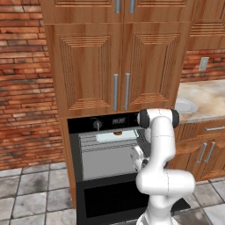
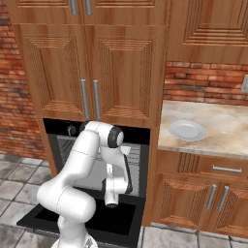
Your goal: Take the baked cake out of the oven and place it on the plate for cooling. Then close the oven door.
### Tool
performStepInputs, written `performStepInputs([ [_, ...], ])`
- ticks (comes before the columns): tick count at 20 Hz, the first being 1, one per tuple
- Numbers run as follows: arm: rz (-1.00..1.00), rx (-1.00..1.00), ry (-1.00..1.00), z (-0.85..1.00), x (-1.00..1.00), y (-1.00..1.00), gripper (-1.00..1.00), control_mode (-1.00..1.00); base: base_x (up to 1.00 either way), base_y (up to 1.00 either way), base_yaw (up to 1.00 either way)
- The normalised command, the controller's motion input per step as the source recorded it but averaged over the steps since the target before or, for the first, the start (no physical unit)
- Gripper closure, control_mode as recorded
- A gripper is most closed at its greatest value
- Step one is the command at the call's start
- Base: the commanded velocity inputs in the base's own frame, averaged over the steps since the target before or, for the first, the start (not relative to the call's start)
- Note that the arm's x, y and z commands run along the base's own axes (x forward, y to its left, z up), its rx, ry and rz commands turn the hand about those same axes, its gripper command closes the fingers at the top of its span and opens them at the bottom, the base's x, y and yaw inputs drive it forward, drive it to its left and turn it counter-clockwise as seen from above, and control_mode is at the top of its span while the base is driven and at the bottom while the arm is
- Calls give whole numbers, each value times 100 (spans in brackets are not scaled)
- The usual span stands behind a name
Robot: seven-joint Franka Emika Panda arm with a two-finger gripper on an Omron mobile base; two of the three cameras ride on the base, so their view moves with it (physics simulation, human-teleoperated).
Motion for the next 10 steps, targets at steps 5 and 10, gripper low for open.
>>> performStepInputs([
  [5,0,0,0,0,27,0,-100,-100,0,0,0],
  [10,0,0,0,0,23,0,-100,-100,0,0,0],
])
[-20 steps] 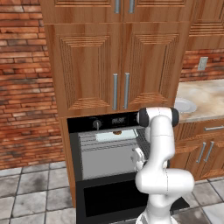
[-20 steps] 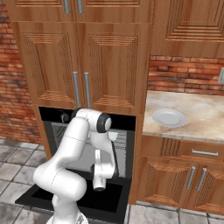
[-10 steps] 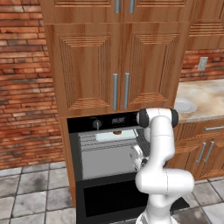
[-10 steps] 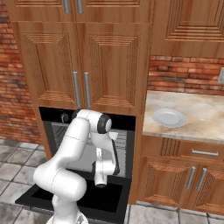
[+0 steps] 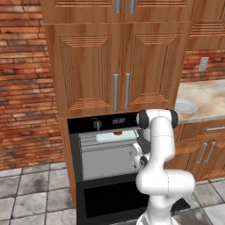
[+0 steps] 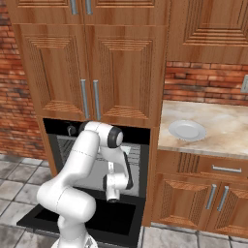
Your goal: Take the baked cake out of the oven and place it on the plate for cooling. Then close the oven door.
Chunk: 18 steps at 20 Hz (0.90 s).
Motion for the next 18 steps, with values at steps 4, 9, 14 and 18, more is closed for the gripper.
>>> performStepInputs([
  [4,0,0,0,0,17,0,-100,-100,0,0,0],
  [9,0,0,0,-1,3,-1,-100,-100,0,0,0],
  [14,0,0,0,-2,5,-1,-100,-100,0,0,0],
  [18,0,0,0,-2,6,-2,-100,-100,0,0,0],
])
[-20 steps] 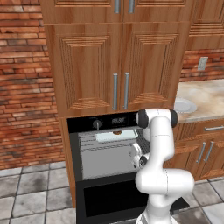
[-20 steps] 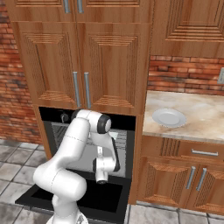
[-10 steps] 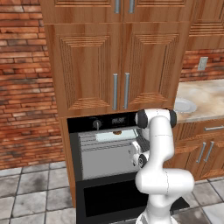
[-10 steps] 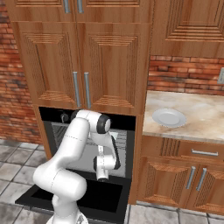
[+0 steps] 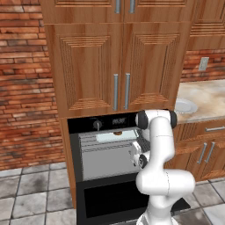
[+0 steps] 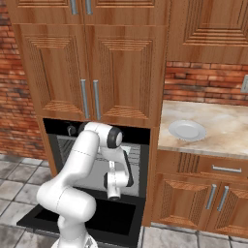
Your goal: Take the baked cake out of the oven and place it on the plate for cooling. Then close the oven door.
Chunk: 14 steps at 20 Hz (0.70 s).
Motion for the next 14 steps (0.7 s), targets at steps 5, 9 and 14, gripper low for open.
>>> performStepInputs([
  [5,0,0,0,-2,9,0,-100,-100,0,0,0],
  [9,0,0,0,-3,9,0,-100,-100,0,0,0],
  [14,0,0,0,-2,4,-2,-100,-100,0,0,0],
])
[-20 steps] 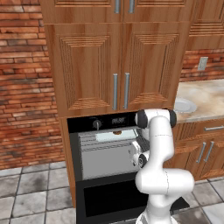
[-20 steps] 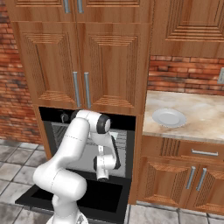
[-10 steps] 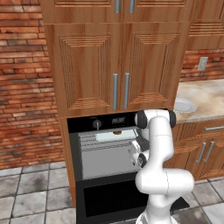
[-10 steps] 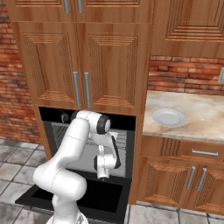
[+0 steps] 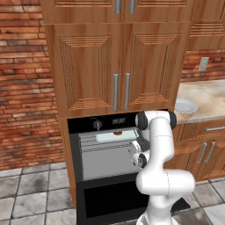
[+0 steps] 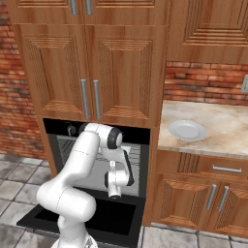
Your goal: Take the baked cake out of the oven and place it on the plate for cooling. Then close the oven door.
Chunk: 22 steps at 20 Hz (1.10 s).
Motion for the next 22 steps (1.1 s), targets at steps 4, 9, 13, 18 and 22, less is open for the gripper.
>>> performStepInputs([
  [4,0,0,0,-1,3,-6,-100,-100,0,0,0],
  [9,0,0,0,-1,3,-5,-100,-100,0,0,0],
  [13,0,0,0,0,12,0,-100,-100,0,0,0],
  [18,0,0,0,0,16,-2,-100,-100,0,0,0],
  [22,0,0,0,0,23,0,-100,-100,0,0,0],
])
